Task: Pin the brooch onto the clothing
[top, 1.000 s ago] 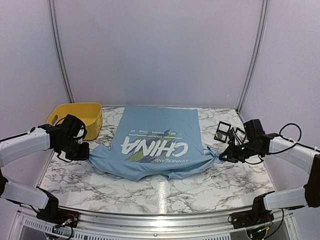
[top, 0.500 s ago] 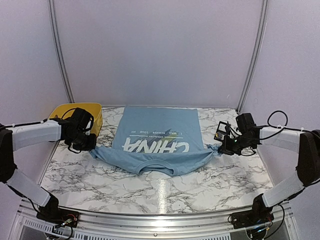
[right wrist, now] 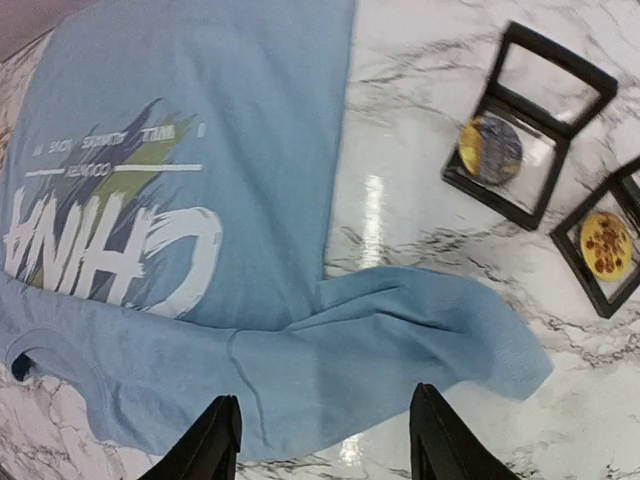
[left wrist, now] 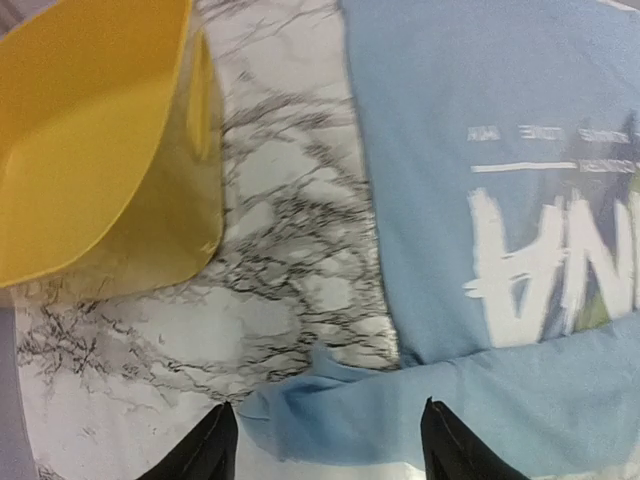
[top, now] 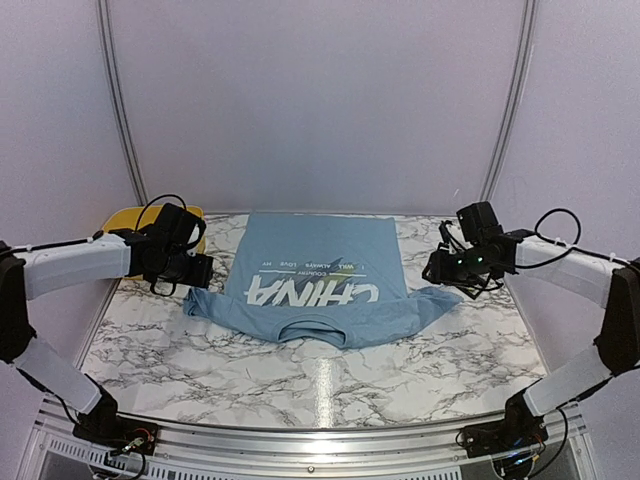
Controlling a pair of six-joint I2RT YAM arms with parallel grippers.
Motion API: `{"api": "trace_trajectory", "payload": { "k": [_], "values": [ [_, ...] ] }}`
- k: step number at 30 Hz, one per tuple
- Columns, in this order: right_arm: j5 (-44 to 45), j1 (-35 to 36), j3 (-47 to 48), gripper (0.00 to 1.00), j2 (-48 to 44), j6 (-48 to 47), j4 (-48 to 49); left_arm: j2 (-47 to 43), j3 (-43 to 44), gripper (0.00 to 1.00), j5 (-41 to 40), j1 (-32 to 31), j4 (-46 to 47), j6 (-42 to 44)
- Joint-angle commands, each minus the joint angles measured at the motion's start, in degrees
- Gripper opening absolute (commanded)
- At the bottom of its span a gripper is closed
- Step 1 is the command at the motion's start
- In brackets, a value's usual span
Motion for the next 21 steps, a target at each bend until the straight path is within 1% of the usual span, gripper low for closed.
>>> {"api": "trace_trajectory", "payload": {
  "k": [1,3,6,8,9,10,12,14,16,17,18,21],
  "values": [
    [1.0,13.9,-0.5,0.51,-2.3,-2.9,3.2,-4.9,-1.7,0.63,3.0,-10.5,2.5,9.2],
    [-0.8,20.1,-1.0,0.50,1.2,-2.3,5.8,-3.3,-3.0,0.58,6.3,-13.9,3.4,9.8],
    [-1.4,26.5,1.3,0.47,9.9,-0.1,7.7,0.0,-3.6,0.52,9.1,-18.3,5.1,10.4],
    [-1.7,29.7,4.1,0.46,14.7,0.8,8.2,1.9,-3.6,0.54,9.4,-21.5,7.3,11.6],
    [-1.3,30.8,5.4,0.46,16.7,1.2,7.9,2.9,-3.6,0.58,8.1,-23.2,8.7,12.3],
    [-0.7,31.8,6.4,0.45,18.5,1.6,7.4,4.0,-3.6,0.59,6.6,-25.0,9.9,14.4],
    [-0.8,33.2,7.3,0.44,21.0,2.7,7.7,6.6,-3.1,0.59,4.5,-27.0,11.6,16.0],
    [-1.3,34.6,7.7,0.42,22.8,3.9,8.2,9.2,-2.0,0.59,4.8,-27.5,12.1,16.0],
    [0.5,35.6,8.0,0.37,23.8,5.0,6.6,11.7,-1.0,0.57,3.9,-27.7,12.2,15.4],
    [1.8,36.0,7.9,0.30,23.9,5.6,6.0,12.8,-0.5,0.55,3.2,-27.8,12.2,15.1],
    [2.7,36.3,7.5,0.25,23.5,6.2,5.8,13.7,-0.3,0.52,3.0,-27.8,12.2,14.8],
    [2.7,36.3,5.9,0.13,21.5,6.9,6.6,16.0,0.1,0.49,3.7,-28.2,12.6,14.6]
  ]
}}
